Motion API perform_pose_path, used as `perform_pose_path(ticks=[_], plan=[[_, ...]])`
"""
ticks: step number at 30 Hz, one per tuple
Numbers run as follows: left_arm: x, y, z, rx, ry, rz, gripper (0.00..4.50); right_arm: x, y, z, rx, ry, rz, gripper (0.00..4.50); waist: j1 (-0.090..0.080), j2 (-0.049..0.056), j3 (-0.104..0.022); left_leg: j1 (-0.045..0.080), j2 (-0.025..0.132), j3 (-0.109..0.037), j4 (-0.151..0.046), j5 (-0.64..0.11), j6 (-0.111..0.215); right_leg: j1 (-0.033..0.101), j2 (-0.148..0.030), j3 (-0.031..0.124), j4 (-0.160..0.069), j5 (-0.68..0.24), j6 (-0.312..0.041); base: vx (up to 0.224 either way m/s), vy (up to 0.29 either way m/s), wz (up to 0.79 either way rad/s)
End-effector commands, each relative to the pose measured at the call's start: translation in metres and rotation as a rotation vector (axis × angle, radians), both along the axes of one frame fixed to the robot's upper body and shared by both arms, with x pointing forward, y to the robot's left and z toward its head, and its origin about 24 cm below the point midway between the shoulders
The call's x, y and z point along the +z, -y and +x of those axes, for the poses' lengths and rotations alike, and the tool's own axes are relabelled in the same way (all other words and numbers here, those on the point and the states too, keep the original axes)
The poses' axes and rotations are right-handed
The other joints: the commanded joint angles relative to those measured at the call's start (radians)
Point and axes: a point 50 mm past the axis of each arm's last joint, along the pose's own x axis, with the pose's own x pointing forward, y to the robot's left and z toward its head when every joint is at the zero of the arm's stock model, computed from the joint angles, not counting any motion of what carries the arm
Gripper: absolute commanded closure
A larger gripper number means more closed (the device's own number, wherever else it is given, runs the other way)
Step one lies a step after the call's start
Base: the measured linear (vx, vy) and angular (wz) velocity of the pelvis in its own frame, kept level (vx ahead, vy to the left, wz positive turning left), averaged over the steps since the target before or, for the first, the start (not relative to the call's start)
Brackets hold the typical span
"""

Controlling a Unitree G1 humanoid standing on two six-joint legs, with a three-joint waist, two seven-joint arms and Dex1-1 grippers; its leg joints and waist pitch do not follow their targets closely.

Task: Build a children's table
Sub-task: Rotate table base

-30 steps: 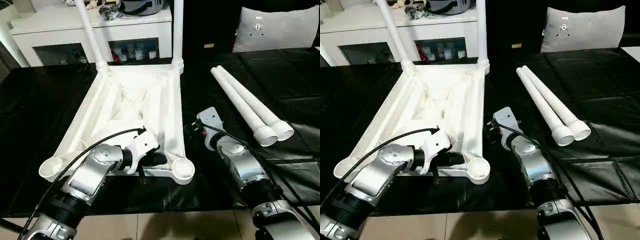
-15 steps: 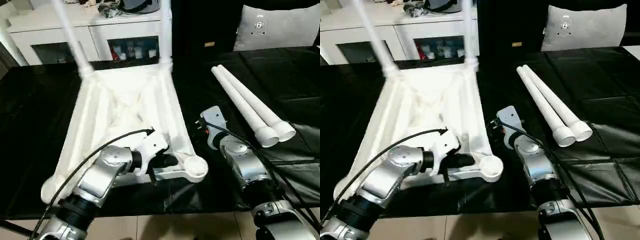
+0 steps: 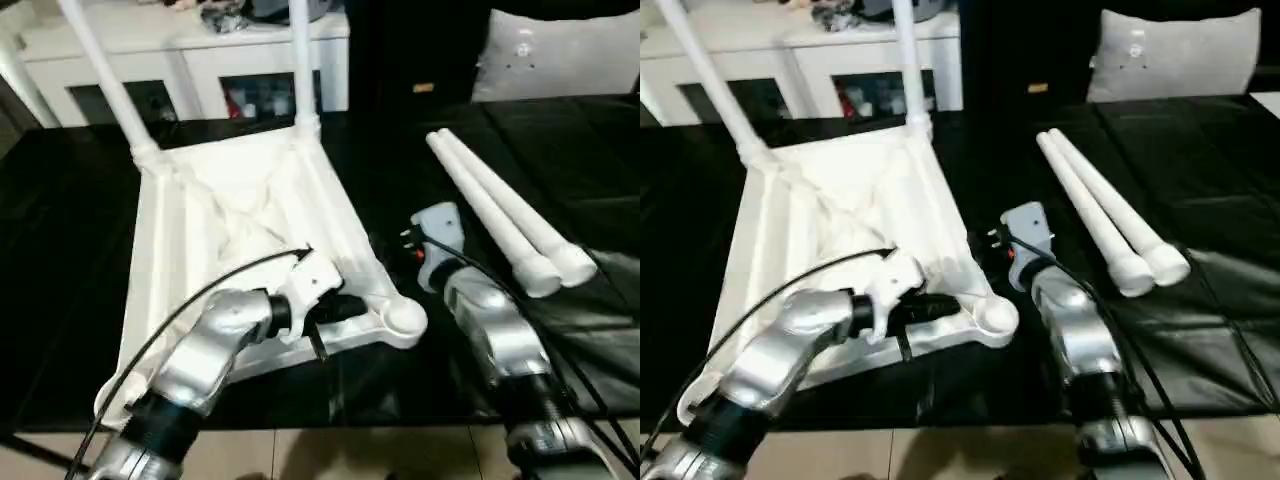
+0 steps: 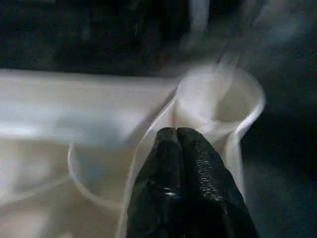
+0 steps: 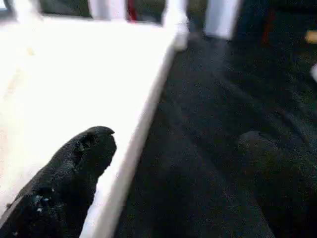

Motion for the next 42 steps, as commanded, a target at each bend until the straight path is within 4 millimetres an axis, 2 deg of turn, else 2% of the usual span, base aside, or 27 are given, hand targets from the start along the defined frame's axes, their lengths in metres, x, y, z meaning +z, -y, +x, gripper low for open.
perform_pose_path(ticks=[1, 3, 8, 11, 13, 18, 21, 23, 24, 25, 26, 27, 28, 29, 30, 31, 32, 33, 34, 35, 36, 37, 38, 39, 40, 41, 42], plan=[[0.01, -0.011, -0.002, 0.076, -0.005, -0.088, 3.9, 0.015, 0.005, -0.006, -0.025, 0.052, 0.043, 0.0, 0.008, -0.02, -0.067, -0.002, 0.005, 0.016, -0.061, -0.106, 0.078, 0.057, -0.045, 0.028, -0.061, -0.093, -0.222, 0.0, 0.0, 0.0], [0.012, -0.017, -0.001, 0.163, 0.006, -0.123, 3.65, 0.02, 0.009, -0.011, -0.091, 0.082, 0.043, 0.0, 0.006, -0.019, -0.062, 0.0, 0.002, 0.019, -0.063, -0.135, 0.077, 0.053, -0.042, 0.027, -0.069, -0.134, -0.213, 0.0, 0.0, 0.0], [0.019, -0.044, 0.005, 0.516, 0.069, -0.18, 3.38, 0.023, 0.008, -0.036, -0.181, 0.015, 0.157, 0.0, 0.004, -0.025, -0.051, -0.003, -0.002, 0.014, -0.076, -0.213, 0.036, 0.049, -0.04, 0.027, -0.088, -0.331, -0.117, 0.0, 0.0, 0.0], [0.024, -0.064, 0.007, 0.737, 0.109, -0.2, 3.17, 0.028, 0.01, -0.049, -0.229, 0.058, 0.176, 0.0, 0.002, -0.031, -0.049, -0.004, -0.003, 0.013, -0.078, -0.219, 0.022, 0.046, -0.041, 0.029, -0.095, -0.371, -0.084, 0.0, 0.0, 0.0], [0.026, -0.075, 0.004, 0.863, 0.116, -0.22, 3.04, 0.034, 0.006, -0.058, -0.143, 0.104, 0.221, 0.0, 0.001, -0.03, -0.051, -0.007, 0.001, 0.012, -0.075, -0.216, 0.026, 0.047, -0.044, 0.029, -0.095, -0.363, -0.067, 0.0, 0.0, 0.0], [0.019, -0.08, -0.013, 0.958, 0.125, -0.17, 2.71, 0.034, 0.008, -0.073, -0.196, 0.042, 0.265, 0.0, 0.001, -0.031, -0.051, -0.011, -0.002, 0.011, -0.074, -0.175, 0.034, 0.043, -0.038, 0.031, -0.091, -0.301, -0.067, 0.0, 0.0, 0.0], [0.018, -0.078, -0.014, 0.96, 0.122, -0.159, 2.39, 0.034, 0.007, -0.075, -0.201, 0.031, 0.268, 0.0, 0.002, -0.028, -0.051, -0.006, -0.001, 0.008, -0.078, -0.202, 0.016, 0.04, -0.034, 0.029, -0.092, -0.317, -0.067, 0.0, 0.0, 0.0], [0.018, -0.077, -0.015, 0.963, 0.122, -0.154, 2.35, 0.033, 0.008, -0.077, -0.206, 0.023, 0.262, 0.0, -0.005, -0.021, -0.046, 0.007, 0.01, -0.004, -0.086, -0.258, -0.024, 0.036, -0.009, 0.012, -0.092, -0.282, -0.069, 0.0, 0.0, 0.0], [0.019, -0.078, -0.015, 0.967, 0.123, -0.153, 2.21, 0.031, 0.01, -0.078, -0.232, 0.018, 0.276, 0.0, -0.008, -0.021, -0.046, 0.012, 0.016, -0.01, -0.09, -0.268, -0.027, 0.035, 0.0, 0.005, -0.091, -0.248, -0.081, 0.0, 0.0, 0.0], [0.019, -0.078, -0.015, 0.97, 0.123, -0.152, 2.06, 0.03, 0.013, -0.078, -0.251, 0.016, 0.288, 0.0, -0.021, -0.015, -0.044, 0.026, 0.039, -0.026, -0.108, -0.282, -0.006, 0.033, 0.015, -0.012, -0.083, -0.174, -0.131, 0.012, -0.054, 0.01], [0.019, -0.079, -0.015, 0.974, 0.128, -0.143, 2.06, 0.028, 0.017, -0.079, -0.283, 0.015, 0.274, 0.0, -0.031, -0.005, -0.046, 0.037, 0.085, -0.057, -0.135, -0.268, 0.053, 0.034, 0.012, -0.03, -0.056, -0.109, -0.198, 0.012, -0.054, 0.01], [0.019, -0.079, -0.015, 0.974, 0.128, -0.143, 1.94, 0.028, 0.017, -0.079, -0.283, 0.015, 0.274, 0.0, -0.034, 0.0, -0.049, 0.037, 0.105, -0.067, -0.14, -0.248, 0.093, 0.036, 0.005, -0.034, -0.042, -0.079, -0.222, 0.014, -0.074, 0.03], [0.017, -0.082, -0.015, 0.984, 0.128, -0.129, 1.95, 0.027, 0.02, -0.081, -0.296, 0.029, 0.26, 0.0, -0.043, 0.002, -0.053, 0.039, 0.124, -0.066, -0.137, -0.216, 0.201, 0.028, -0.016, -0.038, -0.023, -0.031, -0.294, 0.011, -0.091, 0.06], [0.017, -0.082, -0.015, 0.984, 0.128, -0.129, 1.79, 0.027, 0.02, -0.081, -0.296, 0.029, 0.26, 0.0, -0.046, -0.003, -0.052, 0.035, 0.116, -0.057, -0.131, -0.218, 0.223, 0.028, -0.02, -0.037, -0.027, -0.026, -0.321, 0.011, -0.091, 0.06], [0.017, -0.082, -0.016, 0.989, 0.127, -0.125, 1.62, 0.028, 0.021, -0.082, -0.302, 0.041, 0.271, 0.0, -0.046, -0.003, -0.052, 0.035, 0.116, -0.057, -0.131, -0.218, 0.223, 0.028, -0.02, -0.037, -0.027, -0.026, -0.321, 0.01, -0.112, 0.03], [0.015, -0.083, -0.016, 0.99, 0.123, -0.117, 1.52, 0.029, 0.017, -0.082, -0.296, 0.026, 0.301, 0.0, -0.051, -0.033, -0.052, 0.018, 0.003, 0.005, -0.065, -0.256, 0.239, 0.04, -0.011, -0.032, -0.088, -0.065, -0.427, 0.005, -0.117, 0.01], [0.015, -0.083, -0.016, 0.99, 0.123, -0.117, 1.5, 0.029, 0.017, -0.082, -0.295, 0.024, 0.303, 0.0, -0.039, -0.062, -0.061, -0.016, -0.102, 0.032, 0.064, -0.237, 0.231, 0.077, -0.025, -0.006, -0.141, -0.154, -0.467, 0.005, -0.117, 0.01], [0.015, -0.083, -0.016, 0.989, 0.121, -0.113, 1.45, 0.027, 0.014, -0.082, -0.288, 0.006, 0.272, 0.0, -0.03, -0.057, -0.064, -0.031, -0.101, 0.022, 0.099, -0.193, 0.223, 0.094, -0.052, 0.009, -0.152, -0.204, -0.471, -0.003, -0.11, 0.04], [0.015, -0.083, -0.015, 0.988, 0.12, -0.11, 1.33, 0.027, 0.012, -0.082, -0.281, -0.003, 0.269, 0.0, -0.023, -0.045, -0.055, -0.055, -0.08, 0.002, 0.097, -0.119, 0.216, 0.097, -0.067, 0.017, -0.155, -0.246, -0.414, -0.02, -0.097, 0.05], [0.015, -0.083, -0.015, 0.987, 0.122, -0.108, 1.17, 0.027, 0.011, -0.082, -0.277, -0.001, 0.273, 0.0, -0.03, -0.016, -0.054, -0.034, -0.055, -0.011, 0.037, -0.078, 0.235, 0.077, -0.033, -0.033, -0.165, -0.289, -0.261, -0.02, -0.097, 0.05], [0.015, -0.083, -0.015, 0.986, 0.123, -0.106, 1.08, 0.028, 0.009, -0.082, -0.276, 0.003, 0.295, 0.0, -0.055, 0.021, -0.059, 0.01, 0.1, -0.123, -0.062, 0.001, 0.297, 0.051, 0.022, -0.088, -0.095, -0.295, -0.1, -0.024, -0.109, -0.05], [0.015, -0.084, -0.015, 0.985, 0.122, -0.101, 1.04, 0.028, 0.009, -0.082, -0.27, 0.01, 0.258, 0.0, -0.055, 0.042, -0.067, 0.042, 0.202, -0.176, -0.101, 0.024, 0.345, 0.033, 0.005, -0.084, -0.004, -0.282, -0.049, -0.014, -0.134, -0.06], [0.015, -0.084, -0.015, 0.985, 0.122, -0.099, 0.84, 0.027, 0.009, -0.082, -0.267, 0.011, 0.236, 0.0, -0.063, 0.023, -0.07, 0.062, 0.232, -0.198, -0.108, 0.054, 0.403, -0.018, -0.029, -0.037, 0.111, -0.261, -0.042, -0.014, -0.134, -0.06], [0.014, -0.084, -0.015, 0.984, 0.121, -0.091, 0.84, 0.027, 0.01, -0.083, -0.266, 0.007, 0.225, 0.0, -0.053, 0.015, -0.064, 0.064, 0.194, -0.183, -0.089, 0.116, 0.472, -0.043, -0.045, 0.008, 0.127, -0.186, -0.091, -0.027, -0.151, 0.07], [0.014, -0.084, -0.015, 0.982, 0.123, -0.08, 0.71, 0.027, 0.011, -0.083, -0.269, 0.004, 0.233, 0.0, -0.051, -0.003, -0.064, 0.052, 0.165, -0.165, -0.072, 0.118, 0.498, -0.029, -0.063, 0.036, 0.099, -0.133, -0.136, -0.044, -0.174, 0.0], [0.013, -0.085, -0.016, 0.98, 0.126, -0.071, 0.63, 0.027, 0.012, -0.083, -0.269, 0.006, 0.227, 0.0, -0.033, -0.03, -0.07, -0.012, 0.02, -0.08, 0.009, 0.07, 0.459, 0.026, -0.073, 0.061, 0.003, 0.005, -0.272, -0.044, -0.174, 0.0], [0.013, -0.085, -0.016, 0.98, 0.126, -0.071, 0.59, 0.027, 0.012, -0.083, -0.269, 0.006, 0.227, 0.0, 0.014, -0.076, -0.074, -0.06, -0.112, -0.022, 0.126, -0.045, 0.29, 0.081, -0.093, 0.082, -0.066, 0.008, -0.171, -0.069, -0.197, -0.02]])
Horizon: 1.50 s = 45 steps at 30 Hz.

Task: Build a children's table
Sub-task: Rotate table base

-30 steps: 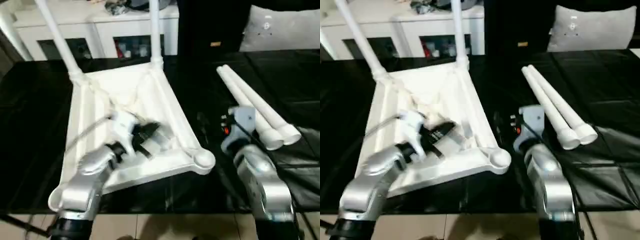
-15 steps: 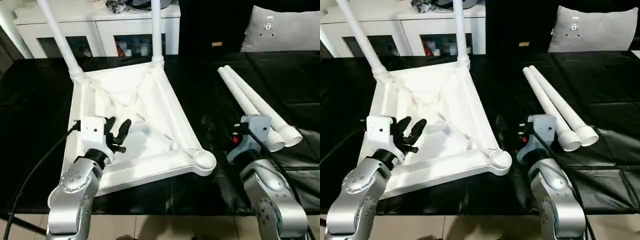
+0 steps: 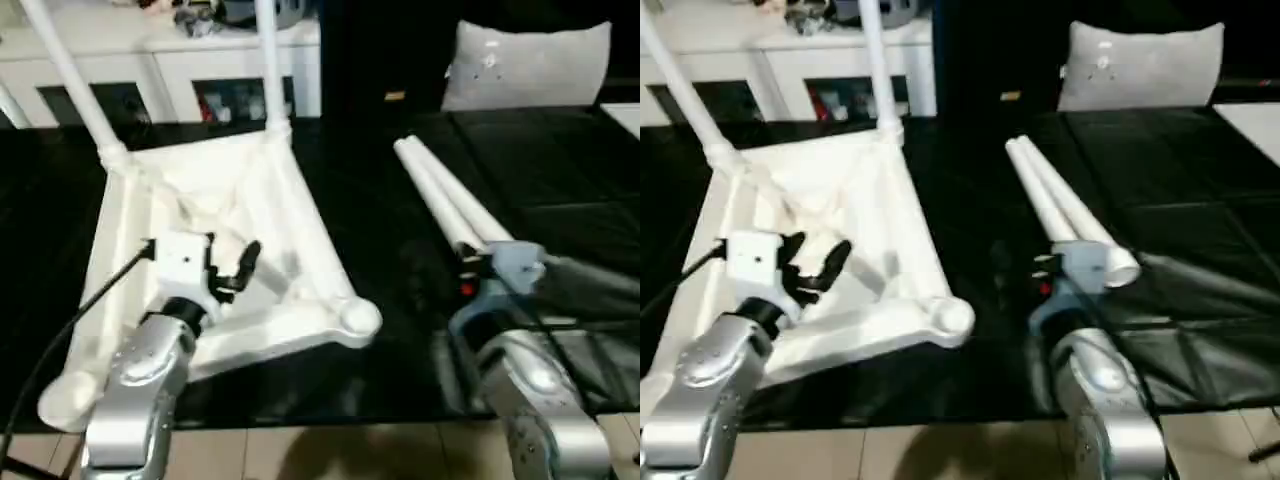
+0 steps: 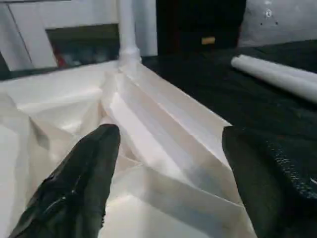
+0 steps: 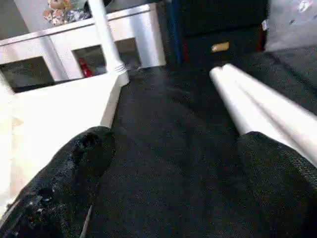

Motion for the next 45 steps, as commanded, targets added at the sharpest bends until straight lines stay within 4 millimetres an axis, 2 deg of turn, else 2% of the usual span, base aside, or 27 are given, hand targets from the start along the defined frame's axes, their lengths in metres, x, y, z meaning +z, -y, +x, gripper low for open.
perform_pose_path(ticks=[1, 2, 3, 4, 5, 6, 7, 8, 10, 11, 12, 13, 15, 16, 17, 20, 22, 26, 30, 32, 33, 34, 35, 37, 39, 42, 45], plan=[[-0.002, 0.003, -0.001, -0.01, -0.013, 0.012, 0.54, 0.001, 0.008, -0.001, -0.033, -0.008, -0.055, 0.0, 0.057, -0.03, -0.049, -0.017, -0.095, 0.03, 0.054, -0.001, 0.111, 0.063, -0.115, 0.096, -0.192, 0.04, -0.051, -0.095, -0.198, -0.06], [-0.002, 0.003, -0.001, -0.01, -0.013, 0.011, 0.37, 0.0, 0.01, -0.002, -0.04, -0.027, -0.091, 0.0, 0.062, -0.034, -0.025, -0.026, -0.089, 0.02, 0.02, 0.022, 0.003, 0.074, -0.107, 0.079, -0.198, -0.187, 0.175, -0.095, -0.198, -0.06], [-0.002, 0.003, -0.001, -0.01, -0.014, 0.01, 0.37, -0.002, 0.009, -0.002, -0.036, -0.043, -0.099, 0.0, 0.066, -0.035, -0.02, -0.016, -0.075, 0.018, 0.0, -0.006, -0.009, 0.066, -0.11, 0.089, -0.219, -0.31, 0.258, -0.099, -0.144, -0.11], [-0.002, 0.003, -0.001, -0.008, -0.014, 0.01, 0.25, -0.002, 0.008, -0.003, -0.022, -0.05, -0.108, 0.0, 0.062, -0.007, -0.012, -0.006, -0.04, -0.005, -0.049, -0.076, 0.004, 0.064, -0.117, 0.091, -0.235, -0.524, 0.257, -0.094, -0.102, -0.1], [-0.002, 0.003, -0.001, -0.008, -0.014, 0.01, 0.17, -0.002, 0.008, -0.003, -0.022, -0.05, -0.108, 0.0, 0.055, -0.003, -0.009, -0.007, -0.035, -0.01, -0.063, -0.103, -0.002, 0.06, -0.102, 0.078, -0.236, -0.55, 0.235, -0.094, -0.102, -0.1], [-0.002, 0.002, -0.001, -0.003, -0.014, 0.006, 0.05, -0.002, 0.006, -0.004, -0.013, -0.055, -0.107, 0.0, 0.055, -0.003, -0.009, -0.007, -0.035, -0.01, -0.063, -0.103, -0.002, 0.06, -0.102, 0.078, -0.236, -0.55, 0.235, -0.085, -0.073, -0.09], [-0.002, 0.002, -0.001, -0.003, -0.014, 0.006, 0.05, -0.002, 0.006, -0.004, -0.013, -0.055, -0.107, 0.0, 0.051, 0.001, -0.014, 0.018, -0.016, -0.008, -0.088, -0.17, -0.015, 0.052, -0.082, 0.049, -0.242, -0.521, 0.15, -0.081, -0.033, 0.02], [-0.002, 0.002, -0.001, 0.006, -0.014, 0.002, 0.05, -0.003, 0.006, -0.005, -0.022, -0.064, -0.103, 0.0, 0.049, -0.003, -0.013, 0.027, -0.017, 0.001, -0.094, -0.199, -0.012, 0.051, -0.078, 0.039, -0.247, -0.518, 0.114, -0.081, -0.033, 0.02], [0.0, 0.002, -0.002, 0.012, -0.011, -0.006, 0.05, -0.005, 0.007, -0.005, -0.039, -0.077, -0.093, 0.0, 0.043, 0.004, -0.004, 0.036, -0.015, 0.006, -0.105, -0.225, -0.008, 0.048, -0.08, 0.027, -0.261, -0.556, 0.087, -0.062, 0.005, 0.05], [0.001, 0.001, -0.002, 0.018, -0.002, -0.004, 0.05, -0.006, 0.008, -0.005, -0.047, -0.082, -0.095, 0.0, 0.038, 0.015, -0.003, 0.051, -0.002, 0.0, -0.112, -0.275, -0.011, 0.047, -0.086, 0.017, -0.271, -0.565, 0.067, -0.05, 0.021, 0.04], [0.001, 0.001, -0.002, 0.019, 0.003, 0.006, 0.05, -0.007, 0.008, -0.005, -0.051, -0.088, -0.099, 0.0, 0.032, 0.018, 0.001, 0.052, 0.008, -0.006, -0.121, -0.317, -0.015, 0.049, -0.086, 0.009, -0.269, -0.546, 0.054, -0.031, 0.054, 0.0], [0.001, 0.0, -0.002, 0.02, 0.002, 0.011, 0.05, -0.007, 0.008, -0.005, -0.055, -0.094, -0.106, 0.0, 0.021, 0.026, 0.002, 0.05, 0.031, -0.022, -0.142, -0.41, -0.021, 0.067, -0.089, -0.004, -0.259, -0.471, 0.033, -0.016, 0.079, -0.04], [0.001, 0.0, -0.002, 0.011, 0.002, 0.015, 0.05, -0.008, 0.008, -0.005, -0.067, -0.102, -0.117, 0.0, 0.01, 0.034, 0.008, 0.056, 0.049, -0.037, -0.167, -0.548, -0.044, 0.077, -0.102, 0.007, -0.236, -0.336, -0.017, -0.01, 0.083, -0.02], [0.001, 0.0, -0.003, 0.005, 0.007, 0.018, 0.05, -0.008, 0.008, -0.005, -0.067, -0.103, -0.119, 0.0, 0.007, 0.03, 0.008, 0.056, 0.042, -0.034, -0.164, -0.55, -0.051, 0.078, -0.107, 0.01, -0.236, -0.334, -0.024, -0.003, 0.091, -0.02], [0.001, 0.001, -0.003, 0.0, 0.008, 0.017, 0.05, -0.007, 0.008, -0.005, -0.057, -0.094, -0.126, 0.0, 0.007, 0.02, 0.007, 0.05, 0.026, -0.025, -0.158, -0.506, -0.053, 0.079, -0.12, 0.015, -0.241, -0.379, -0.028, -0.003, 0.091, -0.02], [-0.002, 0.001, -0.004, -0.012, 0.002, 0.02, 0.05, -0.006, 0.007, -0.005, -0.006, -0.061, -0.152, 0.0, 0.015, 0.015, 0.0, 0.041, 0.018, -0.015, -0.148, -0.376, -0.031, 0.078, -0.131, 0.024, -0.246, -0.429, -0.021, 0.014, 0.075, -0.04], [-0.003, 0.0, -0.005, -0.011, -0.004, 0.023, 0.05, -0.008, 0.005, -0.005, -0.002, -0.068, -0.15, 0.0, 0.016, 0.017, -0.01, 0.035, 0.033, -0.011, -0.151, -0.273, -0.012, 0.078, -0.123, 0.029, -0.223, -0.228, -0.077, 0.048, 0.051, 0.0], [-0.002, 0.0, -0.005, -0.015, -0.007, 0.017, 0.05, -0.007, 0.002, -0.004, 0.016, -0.055, -0.149, 0.0, 0.021, 0.012, -0.019, 0.035, 0.032, -0.002, -0.142, -0.193, 0.009, 0.082, -0.128, 0.032, -0.208, -0.09, -0.129, 0.063, 0.021, 0.02], [-0.002, 0.0, -0.005, -0.018, -0.008, 0.007, 0.05, -0.006, 0.001, -0.003, 0.029, -0.042, -0.149, 0.0, 0.033, 0.01, -0.043, 0.021, 0.025, 0.004, -0.111, 0.069, 0.086, 0.095, -0.13, 0.026, -0.17, 0.225, -0.168, 0.044, -0.003, 0.01], [-0.002, 0.001, -0.006, -0.024, -0.009, 0.007, 0.05, -0.006, 0.0, -0.003, 0.035, -0.037, -0.15, 0.0, 0.034, 0.013, -0.038, 0.023, 0.026, 0.006, -0.116, 0.027, 0.099, 0.096, -0.13, 0.023, -0.173, 0.19, -0.17, 0.0, 0.0, 0.0], [-0.002, 0.001, -0.006, -0.028, -0.01, 0.008, 0.05, -0.007, -0.001, -0.003, 0.036, -0.036, -0.15, 0.0, 0.033, 0.012, -0.025, 0.03, 0.03, 0.01, -0.131, -0.136, 0.081, 0.101, -0.131, 0.023, -0.195, -0.022, -0.161, 0.0, 0.0, 0.0], [-0.002, 0.001, -0.006, -0.028, -0.01, 0.007, 0.05, -0.006, -0.001, -0.003, 0.037, -0.035, -0.15, 0.0, 0.032, 0.012, -0.018, 0.038, 0.026, 0.015, -0.137, -0.231, 0.063, 0.103, -0.126, 0.021, -0.21, -0.181, -0.139, 0.0, 0.0, 0.0], [-0.002, 0.001, -0.006, -0.028, -0.011, 0.007, 0.05, -0.006, -0.001, -0.003, 0.038, -0.035, -0.149, 0.0, 0.032, 0.011, -0.016, 0.038, 0.025, 0.016, -0.139, -0.247, 0.056, 0.103, -0.126, 0.023, -0.216, -0.232, -0.127, 0.0, 0.0, 0.0], [-0.003, 0.001, -0.006, -0.029, -0.012, 0.007, 0.05, -0.006, -0.001, -0.003, 0.039, -0.033, -0.15, 0.0, 0.028, 0.011, -0.008, 0.057, 0.021, 0.018, -0.147, -0.346, 0.038, 0.101, -0.113, 0.018, -0.23, -0.372, -0.099, 0.0, 0.0, 0.0], [-0.003, 0.002, -0.006, -0.031, -0.012, 0.004, 0.05, -0.006, -0.002, -0.002, 0.042, -0.03, -0.152, 0.0, 0.023, 0.012, 0.002, 0.068, 0.017, 0.018, -0.15, -0.407, 0.021, 0.094, -0.114, 0.018, -0.245, -0.477, -0.068, 0.0, 0.0, 0.0], [-0.003, 0.003, -0.005, -0.035, -0.012, 0.002, 0.05, -0.006, -0.002, -0.001, 0.045, -0.023, -0.155, 0.0, 0.017, 0.012, -0.001, 0.079, 0.013, 0.016, -0.151, -0.432, 0.012, 0.102, -0.11, 0.017, -0.249, -0.515, -0.05, 0.0, 0.0, 0.0], [-0.002, 0.003, -0.003, -0.036, -0.011, -0.003, 0.05, -0.006, -0.002, 0.0, 0.051, -0.02, -0.158, 0.0, 0.018, 0.014, -0.014, 0.07, 0.011, 0.021, -0.154, -0.335, 0.049, 0.123, -0.102, 0.018, -0.236, -0.356, -0.101, 0.0, 0.0, 0.0]])
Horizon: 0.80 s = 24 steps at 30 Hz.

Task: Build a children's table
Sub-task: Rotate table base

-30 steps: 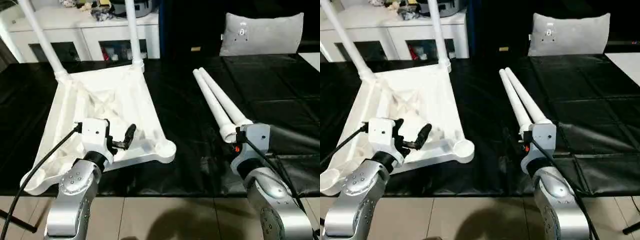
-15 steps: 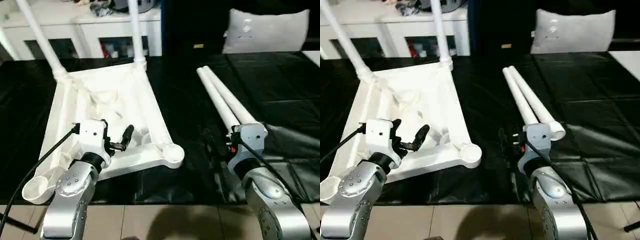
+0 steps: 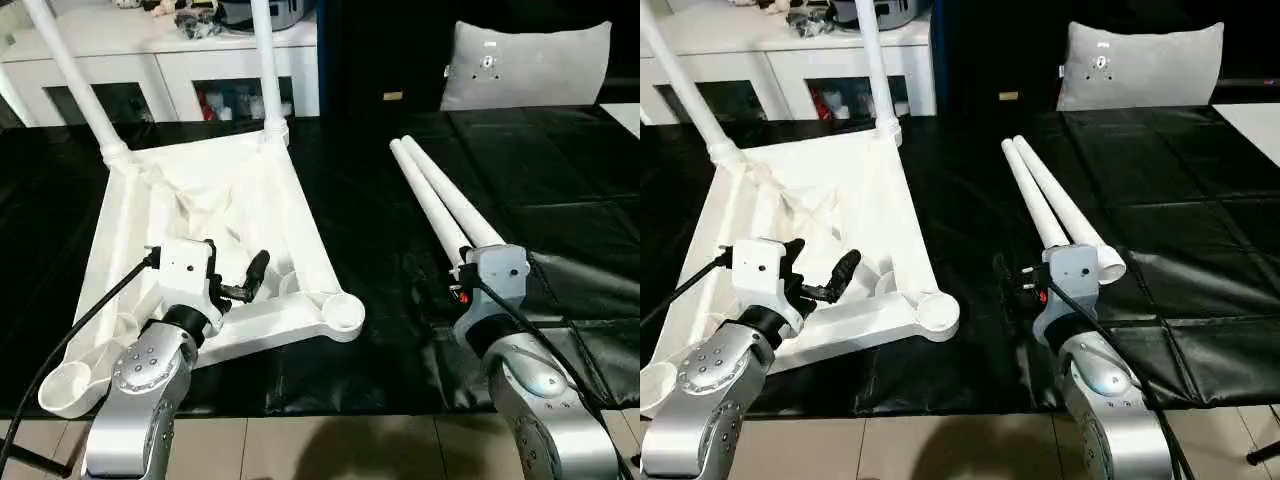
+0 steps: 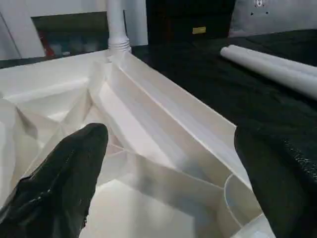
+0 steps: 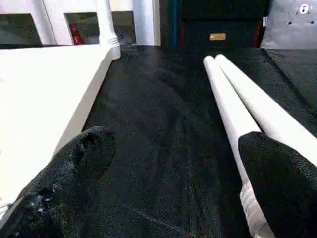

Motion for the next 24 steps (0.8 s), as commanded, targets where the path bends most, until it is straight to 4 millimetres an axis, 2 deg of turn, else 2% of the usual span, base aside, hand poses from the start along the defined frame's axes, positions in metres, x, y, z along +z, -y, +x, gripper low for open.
perform_pose_path(ticks=[1, 3, 5, 6, 8, 9, 11, 12, 14, 15, 17, 18, 19, 20, 21, 22, 23, 24], plan=[[0.0018, -0.0001, 0.0016, -0.009, 0.0, 0.004, 0.05, 0.0015, -0.0025, 0.0019, 0.017, 0.01, -0.001, 0.0, -0.002, -0.007, -0.046, -0.003, 0.077, -0.03, -0.09, -0.311, 0.067, 0.048, -0.085, 0.067, -0.094, -0.403, -0.126, 0.0, 0.0, 0.0], [0.0019, -0.0007, 0.0021, -0.005, 0.001, 0.001, 0.05, 0.0016, -0.0025, 0.0022, 0.02, 0.013, -0.003, 0.0, -0.001, -0.005, -0.049, -0.007, 0.074, -0.026, -0.087, -0.269, 0.089, 0.057, -0.083, 0.064, -0.092, -0.371, -0.148, 0.0, 0.0, 0.0], [0.0021, -0.0008, 0.0027, -0.003, 0.001, -0.001, 0.05, 0.0017, -0.0026, 0.0027, 0.024, 0.015, -0.006, 0.0, -0.001, -0.005, -0.045, -0.002, 0.073, -0.023, -0.086, -0.256, 0.101, 0.061, -0.082, 0.062, -0.095, -0.374, -0.163, 0.054, 0.013, 0.01], [0.0023, -0.0007, 0.0029, -0.003, 0.002, -0.002, 0.05, 0.0019, -0.0029, 0.003, 0.029, 0.016, -0.008, 0.0, -0.001, -0.006, -0.048, 0.0, 0.071, -0.023, -0.085, -0.233, 0.108, 0.069, -0.08, 0.061, -0.094, -0.36, -0.168, 0.068, 0.017, 0.01], [0.0024, -0.0006, 0.003, -0.004, 0.003, -0.003, 0.05, 0.0019, -0.0035, 0.0032, 0.035, 0.017, -0.009, 0.0, -0.003, -0.005, -0.058, 0.003, 0.069, -0.025, -0.079, -0.154, 0.138, 0.076, -0.074, 0.056, -0.083, -0.263, -0.185, 0.073, 0.017, 0.02], [0.0025, -0.0005, 0.003, -0.004, 0.003, -0.003, 0.05, 0.0019, -0.0037, 0.0033, 0.036, 0.017, -0.009, 0.0, -0.003, -0.003, -0.059, 0.002, 0.068, -0.026, -0.077, -0.133, 0.147, 0.077, -0.074, 0.055, -0.08, -0.239, -0.187, 0.077, 0.015, 0.01], [0.0023, -0.0006, 0.0029, -0.004, 0.002, -0.004, 0.05, 0.0016, -0.0044, 0.0037, 0.042, 0.017, -0.009, 0.0, -0.003, -0.004, -0.066, 0.0, 0.061, -0.027, -0.067, -0.064, 0.183, 0.082, -0.072, 0.052, -0.072, -0.172, -0.191, 0.083, 0.01, 0.02], [0.0022, -0.0009, 0.0029, -0.004, 0.002, -0.004, 0.05, 0.0015, -0.0047, 0.004, 0.044, 0.017, -0.009, 0.0, 0.0, -0.006, -0.073, -0.005, 0.053, -0.026, -0.056, 0.003, 0.221, 0.089, -0.071, 0.051, -0.065, -0.118, -0.186, 0.085, 0.006, 0.02], [0.0022, -0.0012, 0.0029, -0.003, 0.002, -0.004, 0.05, 0.0015, -0.005, 0.0043, 0.045, 0.017, -0.009, 0.0, 0.002, -0.005, -0.078, -0.008, 0.047, -0.029, -0.047, 0.063, 0.256, 0.093, -0.066, 0.048, -0.058, -0.081, -0.176, 0.083, 0.006, 0.02], [0.0022, -0.0014, 0.0031, -0.002, 0.002, -0.004, 0.05, 0.0009, -0.0053, 0.0047, 0.049, 0.011, -0.008, 0.0, 0.002, -0.005, -0.079, -0.005, 0.048, -0.031, -0.046, 0.079, 0.267, 0.09, -0.063, 0.046, -0.055, -0.071, -0.172, 0.077, 0.007, 0.02], [0.0025, -0.0016, 0.0032, -0.001, 0.002, -0.004, 0.05, -0.0031, -0.0055, 0.0053, 0.049, -0.032, -0.015, 0.0, -0.001, -0.002, -0.082, 0.013, 0.056, -0.042, -0.044, 0.127, 0.305, 0.077, -0.053, 0.036, -0.039, -0.038, -0.161, 0.075, 0.006, 0.02], [0.0029, -0.0014, 0.003, -0.003, 0.003, -0.004, 0.05, -0.0036, -0.0066, 0.0061, 0.061, -0.032, -0.019, 0.0, -0.035, 0.009, -0.072, 0.185, 0.228, -0.097, -0.086, 0.112, 0.143, -0.093, -0.049, 0.038, 0.06, -0.123, -0.071, 0.14, -0.012, -0.26], [0.003, -0.0014, 0.003, -0.003, 0.003, -0.004, 0.05, -0.0031, -0.0073, 0.0063, 0.069, -0.024, -0.021, 0.0, -0.025, 0.005, -0.066, 0.187, 0.243, -0.09, -0.096, 0.093, 0.112, -0.108, -0.066, 0.041, 0.081, -0.118, -0.035, 0.102, -0.014, -0.26], [0.0031, -0.0015, 0.0031, -0.004, 0.003, -0.003, 0.05, -0.0021, -0.008, 0.0065, 0.078, -0.013, -0.025, 0.0, -0.021, -0.017, -0.052, 0.172, 0.215, -0.024, -0.101, -0.013, 0.041, -0.114, -0.085, 0.051, 0.079, -0.048, -0.044, 0.136, -0.028, -0.49], [0.0033, -0.0017, 0.0034, -0.004, 0.003, -0.002, 0.05, -0.002, -0.0081, 0.0066, 0.08, -0.012, -0.026, 0.0, 0.005, -0.063, -0.039, 0.031, 0.041, 0.03, -0.048, -0.156, 0.07, 0.021, -0.093, 0.104, -0.016, -0.019, -0.078, 0.039, -0.072, -0.45], [0.0034, -0.0018, 0.0035, -0.004, 0.003, -0.002, 0.05, -0.0016, -0.0084, 0.0066, 0.086, -0.005, -0.032, 0.0, 0.047, -0.053, -0.062, -0.036, -0.004, 0.003, 0.109, -0.177, 0.127, 0.123, -0.243, 0.243, -0.085, -0.067, -0.221, 0.086, -0.09, -0.45], [0.0034, -0.0019, 0.0036, -0.004, 0.003, -0.002, 0.05, -0.0015, -0.0085, 0.0068, 0.087, -0.004, -0.034, 0.0, 0.047, -0.053, -0.062, -0.036, -0.004, 0.003, 0.109, -0.177, 0.127, 0.123, -0.243, 0.243, -0.085, -0.067, -0.221, 0.052, -0.076, -0.22], [0.0035, -0.002, 0.0037, -0.005, 0.003, -0.001, 0.05, -0.0013, -0.0087, 0.007, 0.09, -0.001, -0.035, 0.0, 0.039, -0.078, -0.061, -0.108, -0.011, -0.027, 0.156, -0.029, 0.121, 0.152, -0.179, 0.177, -0.053, -0.069, -0.177, 0.095, -0.051, -0.05]])
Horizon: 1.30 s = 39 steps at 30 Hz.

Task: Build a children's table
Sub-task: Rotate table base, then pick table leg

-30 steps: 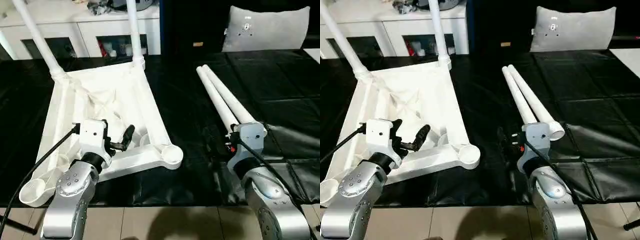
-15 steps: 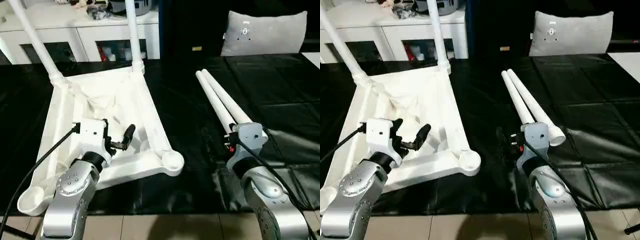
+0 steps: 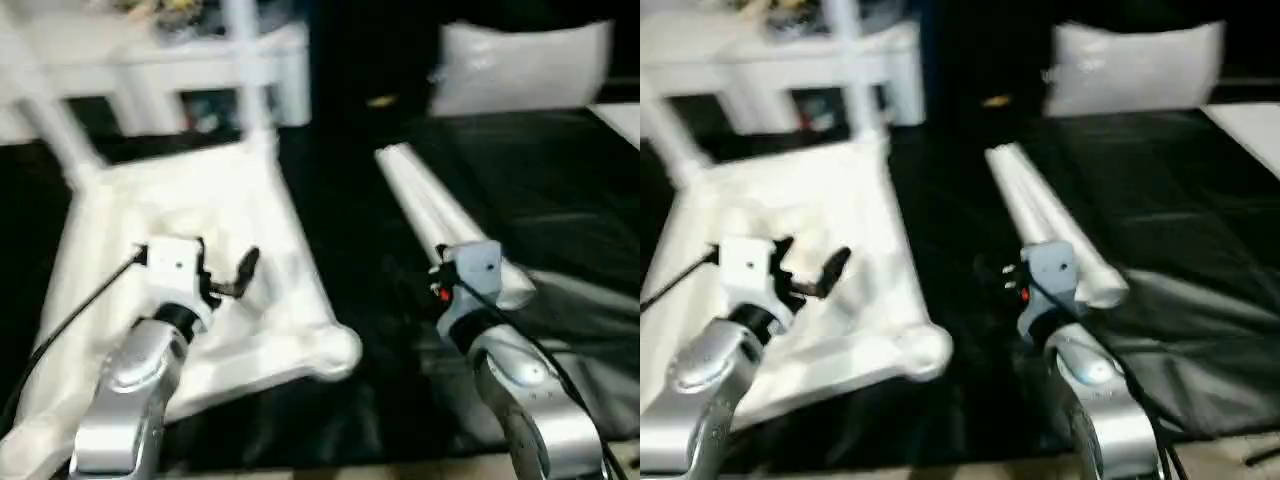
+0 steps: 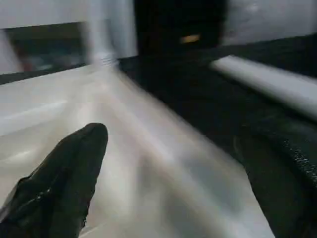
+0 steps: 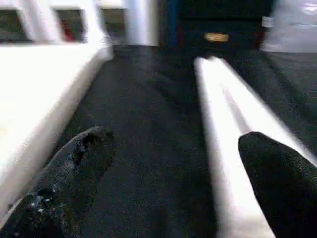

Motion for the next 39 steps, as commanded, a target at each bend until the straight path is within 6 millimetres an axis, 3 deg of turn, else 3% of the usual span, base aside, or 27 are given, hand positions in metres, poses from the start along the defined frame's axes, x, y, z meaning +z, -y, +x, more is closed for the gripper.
perform_pose_path(ticks=[1, 2, 3, 4, 5, 6, 7, 8, 9, 10, 11, 12, 13, 14, 15, 16, 17, 18, 19, 20, 21, 22, 24, 26, 28, 32, 39], plan=[[0.001, -0.01, 0.0, 0.028, -0.004, 0.022, 0.05, 0.005, -0.008, 0.001, 0.031, 0.028, 0.014, 0.0, 0.025, -0.04, -0.043, -0.146, 0.001, -0.034, 0.006, 0.165, 0.048, 0.142, -0.142, 0.113, -0.136, 0.094, -0.161, 0.079, -0.036, -0.13], [0.001, -0.01, 0.001, 0.027, -0.005, 0.023, 0.05, 0.005, -0.009, 0.002, 0.035, 0.031, 0.016, 0.0, 0.037, 0.002, -0.037, -0.126, 0.013, -0.042, -0.039, 0.252, 0.028, 0.103, -0.123, 0.057, -0.16, 0.038, -0.171, 0.079, -0.036, -0.13], [0.001, -0.01, 0.001, 0.026, -0.005, 0.023, 0.05, 0.005, -0.009, 0.002, 0.042, 0.03, 0.014, 0.0, 0.033, 0.025, -0.031, -0.101, 0.033, -0.036, -0.107, 0.266, 0.059, 0.088, -0.09, 0.014, -0.189, -0.156, -0.163, 0.079, 0.013, -0.07], [0.001, -0.01, 0.001, 0.025, -0.006, 0.023, 0.05, 0.005, -0.009, 0.002, 0.047, 0.03, 0.013, 0.0, 0.028, 0.046, -0.022, -0.081, 0.053, -0.038, -0.138, 0.216, 0.064, 0.084, -0.084, 0.001, -0.204, -0.26, -0.143, 0.084, 0.075, -0.07], [0.001, -0.01, 0.001, 0.024, -0.006, 0.023, 0.05, 0.005, -0.01, 0.002, 0.051, 0.03, 0.011, 0.0, -0.018, 0.083, -0.006, -0.056, 0.13, -0.109, -0.223, -0.085, 0.059, 0.074, -0.009, -0.027, -0.129, -0.275, -0.066, 0.084, 0.075, -0.07], [0.001, -0.01, 0.001, 0.023, -0.007, 0.023, 0.05, 0.005, -0.01, 0.002, 0.051, 0.03, 0.012, 0.0, -0.025, 0.101, -0.034, 0.015, 0.167, -0.156, -0.235, -0.211, 0.078, 0.028, 0.014, -0.024, -0.054, -0.224, -0.061, 0.112, 0.084, -0.02], [0.001, -0.01, 0.001, 0.021, -0.009, 0.023, 0.05, 0.005, -0.01, 0.002, 0.053, 0.031, 0.011, 0.0, -0.058, 0.088, -0.054, 0.074, 0.2, -0.217, -0.243, -0.243, 0.234, -0.029, -0.002, -0.001, 0.038, -0.088, -0.004, 0.123, 0.041, 0.06], [0.0, -0.01, 0.001, 0.02, -0.01, 0.023, 0.05, 0.006, -0.01, 0.002, 0.057, 0.033, 0.008, 0.0, -0.059, 0.087, -0.054, 0.076, 0.191, -0.212, -0.232, -0.192, 0.289, -0.046, -0.006, 0.005, 0.048, -0.06, 0.028, 0.123, 0.041, 0.06], [0.0, -0.01, 0.001, 0.02, -0.01, 0.023, 0.05, 0.006, -0.01, 0.002, 0.057, 0.033, 0.008, 0.0, -0.061, 0.077, -0.046, 0.066, 0.185, -0.198, -0.228, -0.158, 0.327, -0.056, -0.013, 0.011, 0.052, -0.029, 0.052, 0.083, 0.017, 0.05], [0.0, -0.01, 0.001, 0.019, -0.011, 0.024, 0.05, 0.006, -0.01, 0.003, 0.06, 0.034, 0.006, 0.0, -0.066, 0.063, -0.037, 0.037, 0.158, -0.169, -0.237, -0.14, 0.348, -0.05, -0.022, 0.016, 0.038, 0.026, 0.071, 0.059, -0.015, 0.08], [0.0, -0.01, 0.001, 0.014, -0.012, 0.028, 0.05, 0.006, -0.01, 0.003, 0.06, 0.034, 0.006, 0.0, -0.055, 0.028, -0.033, 0.0, 0.091, -0.108, -0.214, -0.207, 0.266, -0.022, -0.05, 0.044, -0.066, 0.073, 0.047, 0.059, -0.015, 0.08], [0.0, -0.01, 0.001, 0.005, -0.013, 0.034, 0.05, 0.006, -0.01, 0.004, 0.056, 0.031, 0.001, 0.0, -0.037, 0.002, -0.027, -0.039, 0.045, -0.065, -0.183, -0.239, 0.212, 0.006, -0.08, 0.081, -0.139, -0.039, 0.017, 0.07, -0.081, 0.09], [0.0, -0.01, 0.001, 0.0, -0.014, 0.037, 0.05, 0.006, -0.009, 0.005, 0.053, 0.03, -0.001, 0.0, -0.007, -0.004, -0.034, -0.117, 0.01, -0.051, -0.045, -0.018, 0.152, 0.111, -0.193, 0.16, -0.186, -0.244, -0.02, 0.082, -0.102, -0.03], [0.0, -0.01, 0.001, -0.012, -0.016, 0.045, 0.05, 0.005, -0.008, 0.007, 0.039, 0.023, -0.009, 0.0, 0.005, -0.007, -0.038, -0.143, 0.023, -0.067, -0.04, 0.12, 0.094, 0.107, -0.173, 0.147, -0.174, -0.311, -0.016, 0.082, -0.102, -0.03], [0.0, -0.01, 0.001, -0.012, -0.016, 0.045, 0.05, 0.005, -0.008, 0.007, 0.039, 0.023, -0.009, 0.0, 0.005, -0.006, -0.034, -0.146, 0.028, -0.071, -0.066, 0.169, 0.079, 0.096, -0.15, 0.129, -0.165, -0.27, -0.029, 0.068, -0.066, -0.13], [0.001, -0.01, 0.003, -0.059, -0.025, 0.08, 0.05, 0.006, -0.002, 0.017, -0.003, -0.013, -0.038, 0.0, 0.007, 0.015, -0.042, -0.126, 0.032, -0.065, -0.128, 0.254, 0.058, 0.084, -0.087, 0.077, -0.144, -0.146, -0.073, 0.067, -0.029, -0.07], [0.001, -0.01, 0.003, -0.063, -0.026, 0.083, 0.05, 0.006, -0.001, 0.018, -0.005, -0.016, -0.041, 0.0, 0.012, 0.053, -0.062, -0.088, 0.061, -0.071, -0.171, 0.34, 0.059, 0.059, -0.055, 0.038, -0.109, 0.04, -0.082, 0.067, -0.029, -0.07], [0.001, -0.01, 0.003, -0.071, -0.026, 0.089, 0.05, 0.007, -0.001, 0.02, -0.004, -0.023, -0.048, 0.0, 0.001, 0.049, -0.052, -0.092, 0.077, -0.078, -0.173, 0.324, 0.076, 0.044, -0.046, 0.04, -0.097, 0.118, -0.07, 0.079, 0.033, 0.0], [0.002, -0.009, 0.003, -0.117, -0.024, 0.093, 0.05, 0.005, -0.002, 0.024, 0.019, -0.068, -0.085, 0.0, 0.007, 0.063, -0.077, -0.058, 0.1, -0.092, -0.154, 0.41, 0.067, 0.027, -0.042, 0.042, -0.061, 0.313, -0.078, 0.067, 0.059, 0.01], [0.002, -0.008, 0.002, -0.122, -0.024, 0.093, 0.05, 0.005, -0.002, 0.024, 0.022, -0.074, -0.09, 0.0, 0.009, 0.068, -0.088, -0.047, 0.105, -0.107, -0.148, 0.539, 0.066, 0.019, -0.039, 0.035, -0.044, 0.45, -0.089, 0.067, 0.059, 0.01], [0.002, -0.008, 0.002, -0.141, -0.024, 0.095, 0.05, 0.004, -0.003, 0.025, 0.029, -0.092, -0.096, 0.0, 0.011, 0.067, -0.088, -0.042, 0.107, -0.106, -0.143, 0.569, 0.064, 0.011, -0.039, 0.036, -0.044, 0.471, -0.092, 0.0, 0.0, 0.0], [0.002, -0.006, 0.001, -0.18, -0.028, 0.098, 0.05, 0.005, -0.003, 0.029, 0.028, -0.105, -0.105, 0.0, 0.018, 0.055, -0.084, -0.053, 0.1, -0.098, -0.146, 0.547, 0.053, 0.014, -0.052, 0.04, -0.05, 0.472, -0.106, 0.0, 0.0, 0.0], [-0.001, 0.001, -0.006, -0.328, -0.063, 0.132, 0.05, 0.004, -0.002, 0.04, 0.026, -0.194, -0.133, 0.0, 0.028, 0.046, -0.072, -0.075, 0.082, -0.076, -0.164, 0.353, 0.009, 0.023, -0.064, 0.043, -0.066, 0.399, -0.13, 0.0, 0.0, 0.0], [-0.002, 0.002, -0.008, -0.382, -0.083, 0.137, 0.05, 0.002, -0.002, 0.045, 0.027, -0.263, -0.159, 0.0, 0.03, 0.046, -0.057, -0.064, 0.091, -0.064, -0.192, 0.059, -0.061, 0.018, -0.068, 0.047, -0.084, 0.156, -0.158, -0.055, 0.016, 0.0], [-0.003, 0.004, -0.011, -0.449, -0.104, 0.156, 0.05, 0.001, 0.0, 0.054, 0.0, -0.359, -0.202, 0.0, 0.025, 0.038, -0.047, -0.06, 0.093, -0.061, -0.207, -0.065, -0.086, 0.016, -0.07, 0.051, -0.091, 0.038, -0.165, -0.062, 0.005, 0.04], [-0.002, 0.005, -0.014, -0.506, -0.115, 0.161, 0.05, 0.007, 0.004, 0.063, -0.042, -0.397, -0.205, 0.0, 0.027, 0.027, -0.047, -0.058, 0.099, -0.043, -0.215, -0.097, -0.111, 0.007, -0.079, 0.057, -0.104, -0.059, -0.144, -0.056, -0.006, 0.02], [0.0, 0.006, -0.018, -0.598, -0.145, 0.178, 0.05, 0.009, 0.01, 0.071, -0.081, -0.483, -0.251, 0.0, 0.033, 0.014, -0.05, -0.065, 0.098, -0.032, -0.214, -0.023, -0.116, 0.005, -0.077, 0.058, -0.097, 0.012, -0.136, 0.0, 0.0, 0.0]])
